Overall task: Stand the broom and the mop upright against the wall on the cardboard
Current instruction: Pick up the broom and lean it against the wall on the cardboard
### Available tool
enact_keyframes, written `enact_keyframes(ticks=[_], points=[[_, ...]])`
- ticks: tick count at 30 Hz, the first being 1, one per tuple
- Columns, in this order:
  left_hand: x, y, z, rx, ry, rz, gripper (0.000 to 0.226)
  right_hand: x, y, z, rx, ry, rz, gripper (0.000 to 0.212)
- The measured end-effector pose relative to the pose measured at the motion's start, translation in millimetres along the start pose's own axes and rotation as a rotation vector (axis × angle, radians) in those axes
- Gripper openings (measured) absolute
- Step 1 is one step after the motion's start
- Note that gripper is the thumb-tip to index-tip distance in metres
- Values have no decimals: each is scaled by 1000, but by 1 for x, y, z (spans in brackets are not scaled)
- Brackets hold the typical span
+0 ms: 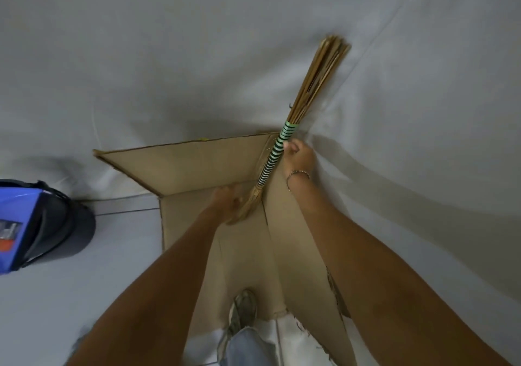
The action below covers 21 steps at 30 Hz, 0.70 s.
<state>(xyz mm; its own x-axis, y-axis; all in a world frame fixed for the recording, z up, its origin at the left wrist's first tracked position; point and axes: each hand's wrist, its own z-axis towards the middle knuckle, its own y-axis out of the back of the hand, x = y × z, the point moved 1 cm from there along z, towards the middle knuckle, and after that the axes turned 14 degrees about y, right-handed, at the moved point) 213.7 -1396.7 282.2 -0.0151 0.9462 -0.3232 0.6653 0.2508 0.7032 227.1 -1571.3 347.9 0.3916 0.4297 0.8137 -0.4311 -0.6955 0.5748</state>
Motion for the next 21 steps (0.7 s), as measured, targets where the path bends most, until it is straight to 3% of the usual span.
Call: enact_keyframes(ticks=[3,9,15,21], points=[[-4,29,-35,-64,-96,-107,26,9,13,-44,78,107,-105,27],[12,60,-156,-141,-244,-106,54,27,39,-182,409,264,-346,30],[86,74,-300,-152,-177,72,41,72,77,-320,613,283,-453,42],[155,65,-422,-110,-131,57,40,96,89,-447,715,357,-521,41]])
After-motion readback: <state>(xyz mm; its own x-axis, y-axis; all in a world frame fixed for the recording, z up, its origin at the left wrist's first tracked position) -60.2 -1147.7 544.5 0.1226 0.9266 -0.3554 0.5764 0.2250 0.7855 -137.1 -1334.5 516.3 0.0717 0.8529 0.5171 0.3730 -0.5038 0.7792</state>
